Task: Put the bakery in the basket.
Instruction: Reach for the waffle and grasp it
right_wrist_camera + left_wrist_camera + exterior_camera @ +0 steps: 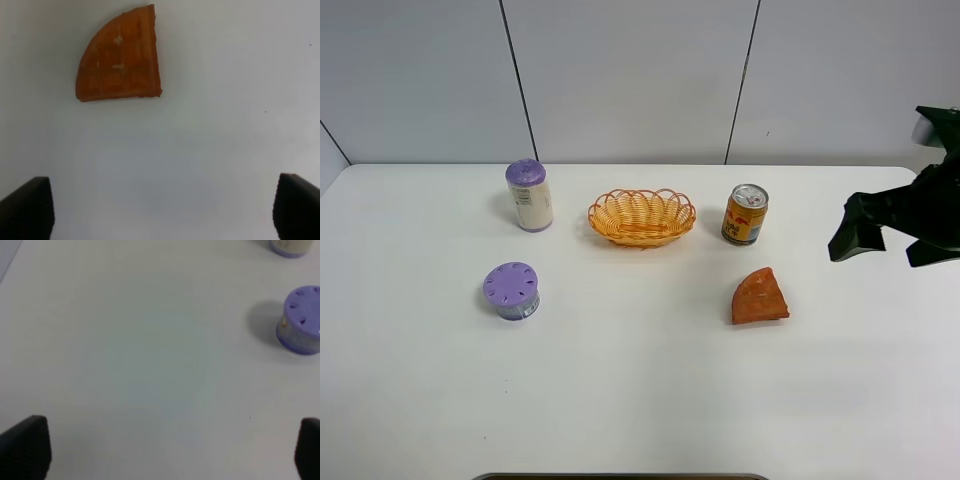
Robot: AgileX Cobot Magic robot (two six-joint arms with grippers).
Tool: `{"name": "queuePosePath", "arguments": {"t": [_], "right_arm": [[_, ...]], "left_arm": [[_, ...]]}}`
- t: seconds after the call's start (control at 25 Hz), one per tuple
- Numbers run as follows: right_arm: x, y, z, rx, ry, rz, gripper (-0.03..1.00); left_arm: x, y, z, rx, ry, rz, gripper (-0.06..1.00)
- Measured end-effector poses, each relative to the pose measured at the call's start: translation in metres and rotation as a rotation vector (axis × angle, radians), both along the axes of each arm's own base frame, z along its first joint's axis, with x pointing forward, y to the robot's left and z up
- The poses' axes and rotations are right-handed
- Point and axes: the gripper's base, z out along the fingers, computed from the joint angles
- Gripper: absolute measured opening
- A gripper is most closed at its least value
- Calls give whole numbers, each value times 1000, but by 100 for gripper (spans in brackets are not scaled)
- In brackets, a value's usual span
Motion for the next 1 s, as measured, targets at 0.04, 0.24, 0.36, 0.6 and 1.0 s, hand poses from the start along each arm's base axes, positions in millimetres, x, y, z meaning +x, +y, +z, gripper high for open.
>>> {"name": "queuePosePath", "arguments": {"t": [0.04, 0.24, 0.36, 0.6, 1.0], "right_arm": [[4, 1, -5, 6, 18, -3, 86], [20, 3, -27, 19, 87, 16, 91], [29, 6, -39, 21, 111, 23, 97], [44, 23, -62, 16, 118, 65, 99], [61, 40, -104, 9, 178, 61, 99]], "left_arm": [[0, 0, 0, 0, 0, 0, 99], [0, 0, 0, 0, 0, 0, 99], [0, 0, 0, 0, 0, 0, 99], [0, 0, 0, 0, 0, 0, 99], [0, 0, 0, 0, 0, 0, 99]]}}
